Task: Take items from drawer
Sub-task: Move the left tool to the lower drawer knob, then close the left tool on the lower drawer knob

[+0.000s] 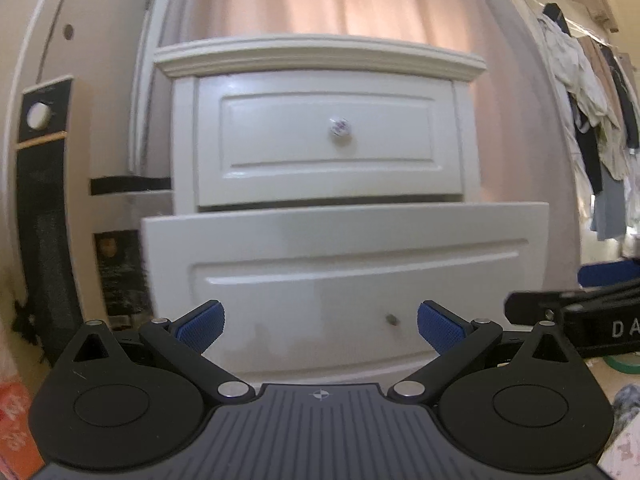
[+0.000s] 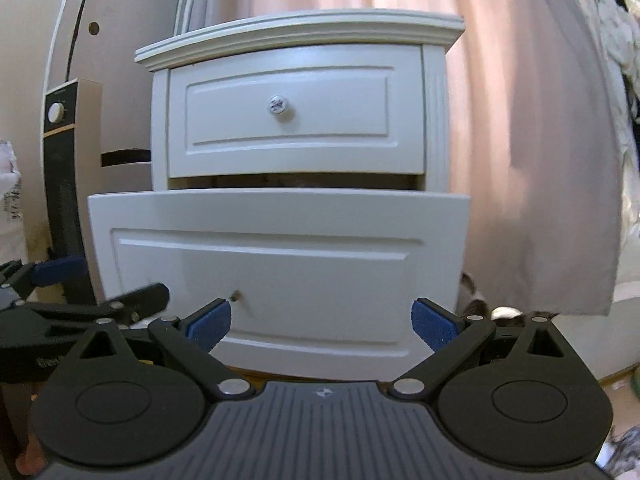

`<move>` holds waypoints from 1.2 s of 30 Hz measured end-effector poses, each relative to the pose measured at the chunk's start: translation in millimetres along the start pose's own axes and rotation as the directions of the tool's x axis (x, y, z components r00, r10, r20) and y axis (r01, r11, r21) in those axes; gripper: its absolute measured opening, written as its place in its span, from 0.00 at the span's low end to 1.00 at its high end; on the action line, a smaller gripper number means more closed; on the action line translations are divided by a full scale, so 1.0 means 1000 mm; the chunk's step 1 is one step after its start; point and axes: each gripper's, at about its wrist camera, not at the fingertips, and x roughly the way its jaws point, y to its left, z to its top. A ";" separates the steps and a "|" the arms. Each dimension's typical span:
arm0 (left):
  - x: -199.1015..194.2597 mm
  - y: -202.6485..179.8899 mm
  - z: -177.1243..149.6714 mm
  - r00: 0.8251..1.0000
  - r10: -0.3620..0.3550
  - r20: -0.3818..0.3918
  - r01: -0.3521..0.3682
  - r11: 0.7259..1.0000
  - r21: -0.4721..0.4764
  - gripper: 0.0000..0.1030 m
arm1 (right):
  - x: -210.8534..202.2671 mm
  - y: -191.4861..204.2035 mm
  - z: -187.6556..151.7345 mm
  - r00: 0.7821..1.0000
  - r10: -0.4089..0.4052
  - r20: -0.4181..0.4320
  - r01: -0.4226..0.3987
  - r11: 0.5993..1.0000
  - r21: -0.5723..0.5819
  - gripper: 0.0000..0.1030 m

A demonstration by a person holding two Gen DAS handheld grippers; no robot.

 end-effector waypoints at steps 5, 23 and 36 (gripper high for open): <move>0.016 -0.023 -0.006 1.000 0.014 0.002 -0.014 1.000 -0.018 0.97 | -0.004 -0.011 0.001 1.000 -0.025 0.003 0.025 0.999 -0.021 1.00; 0.067 -0.072 -0.017 0.992 0.116 -0.051 -0.118 0.992 -0.038 0.16 | -0.004 -0.044 -0.001 1.000 -0.016 0.016 0.017 0.999 -0.030 1.00; 0.079 -0.074 -0.018 0.989 0.134 -0.067 -0.139 0.987 -0.074 0.04 | 0.002 -0.052 -0.007 1.000 -0.001 0.015 0.001 1.000 -0.022 1.00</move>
